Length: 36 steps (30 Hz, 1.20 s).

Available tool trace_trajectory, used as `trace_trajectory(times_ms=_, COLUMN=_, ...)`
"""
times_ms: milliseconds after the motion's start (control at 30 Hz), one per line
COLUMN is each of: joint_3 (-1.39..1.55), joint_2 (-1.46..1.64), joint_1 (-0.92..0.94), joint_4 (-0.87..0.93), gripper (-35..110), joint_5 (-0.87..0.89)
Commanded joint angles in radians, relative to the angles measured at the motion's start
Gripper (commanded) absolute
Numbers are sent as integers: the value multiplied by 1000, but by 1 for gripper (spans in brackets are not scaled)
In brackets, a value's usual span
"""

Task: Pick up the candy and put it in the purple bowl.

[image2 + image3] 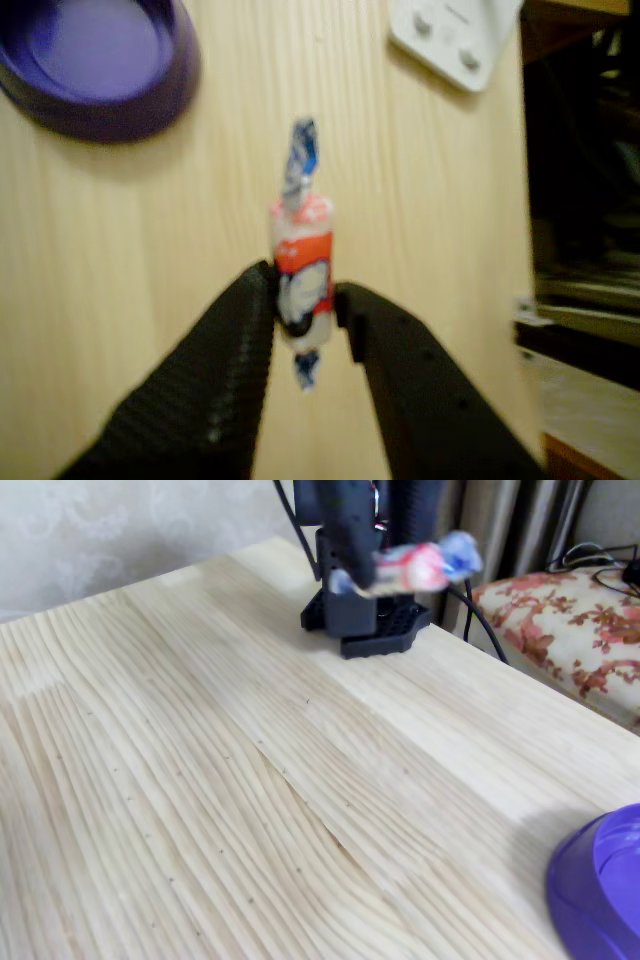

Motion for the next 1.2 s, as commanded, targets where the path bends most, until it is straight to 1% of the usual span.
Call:
trace_trajectory(times_ms=0, joint_3=-167, joint_2=-75, joint_1=-91, joint_4=-29, gripper=0, joint_5=130)
trace_trajectory(times_ms=133, joint_3=-250, joint_2=-176, joint_1=-166, joint_4=-66, gripper=0, joint_5=241)
trace_trajectory(times_ms=267, joint_3=-302, joint_2=-255, joint_1=-236, joint_4=-149, gripper=0, joint_5=328)
trace_trajectory(times_ms=433, joint_3=-433, joint_2=-408, joint_1=-311, joint_4=-156, gripper=0, joint_5=341)
trace_trajectory(times_ms=667, joint_3=-578, joint_2=-603, joint_1=-339, joint_4=-156, gripper=0, joint_5=348)
trace_trajectory(times_ms=833, joint_3=-617, joint_2=-724, joint_1=-351, joint_4=-156, gripper=0, joint_5=390)
trace_trajectory(times_ms=1167, joint_3=-638, joint_2=-859, joint_1=-397, joint_4=-160, gripper=0, joint_5=402)
